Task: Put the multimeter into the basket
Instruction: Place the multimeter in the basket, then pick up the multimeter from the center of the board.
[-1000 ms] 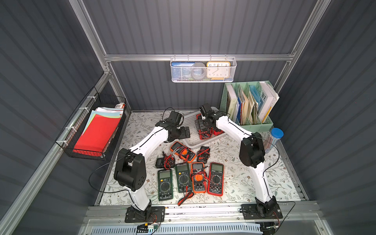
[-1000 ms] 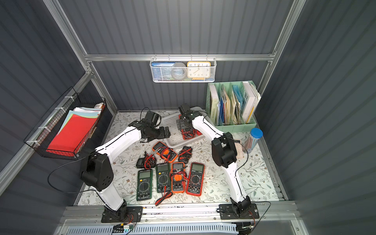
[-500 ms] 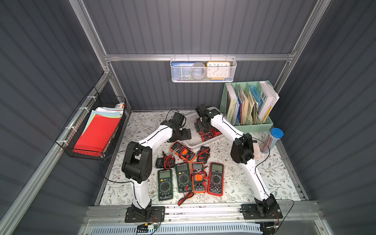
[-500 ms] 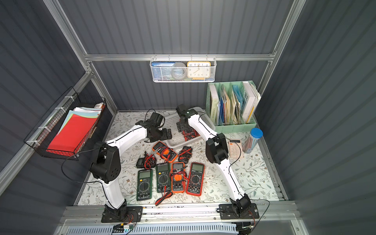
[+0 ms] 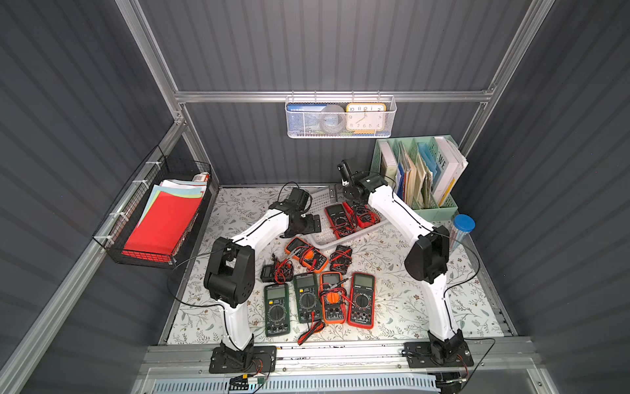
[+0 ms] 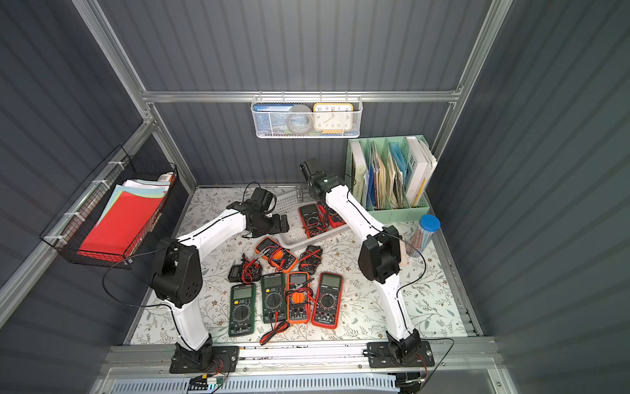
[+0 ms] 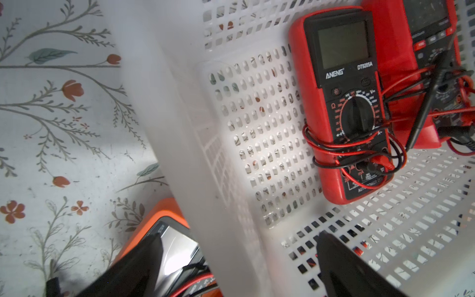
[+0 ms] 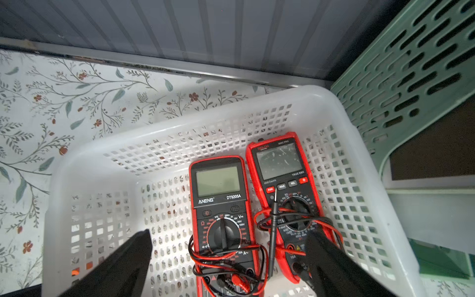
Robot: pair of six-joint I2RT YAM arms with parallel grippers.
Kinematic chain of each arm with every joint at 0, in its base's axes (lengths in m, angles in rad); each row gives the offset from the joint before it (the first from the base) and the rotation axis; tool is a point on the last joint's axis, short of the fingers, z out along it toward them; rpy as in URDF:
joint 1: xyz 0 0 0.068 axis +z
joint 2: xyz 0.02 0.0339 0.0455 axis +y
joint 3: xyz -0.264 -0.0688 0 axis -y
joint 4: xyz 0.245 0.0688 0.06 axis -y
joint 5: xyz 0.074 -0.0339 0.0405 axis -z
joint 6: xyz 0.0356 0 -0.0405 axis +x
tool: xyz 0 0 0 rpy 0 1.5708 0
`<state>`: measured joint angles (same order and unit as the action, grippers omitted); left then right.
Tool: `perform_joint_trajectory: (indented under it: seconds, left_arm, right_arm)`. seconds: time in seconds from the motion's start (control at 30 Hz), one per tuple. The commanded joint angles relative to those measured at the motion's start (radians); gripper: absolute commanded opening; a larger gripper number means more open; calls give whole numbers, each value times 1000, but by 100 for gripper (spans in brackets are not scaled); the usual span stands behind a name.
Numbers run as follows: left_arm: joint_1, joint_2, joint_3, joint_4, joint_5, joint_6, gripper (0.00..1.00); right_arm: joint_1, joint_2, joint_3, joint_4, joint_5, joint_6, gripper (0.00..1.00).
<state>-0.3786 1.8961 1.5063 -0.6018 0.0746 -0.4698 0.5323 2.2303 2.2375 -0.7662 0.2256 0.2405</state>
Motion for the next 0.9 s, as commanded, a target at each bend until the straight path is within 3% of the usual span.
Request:
perform_joint_trajectory:
  seconds: [0.0,0.3,0.57,0.87]
  left_arm:
    - [4,16,13,2,11,-3,99]
    - [6,9,63,-27,2,15,99]
    - [7,-61,132,-90,-28,58,99]
    - [7,-225,-20,-85,9,41,99]
  right_arm:
    - [-1,-10,-80,23,-16,42,99]
    - [0,-281,-381,124,-83,145,99]
    - [33,-576,-762,143,-36,262,99]
    - [178,-737,-1093,143,50,442,99]
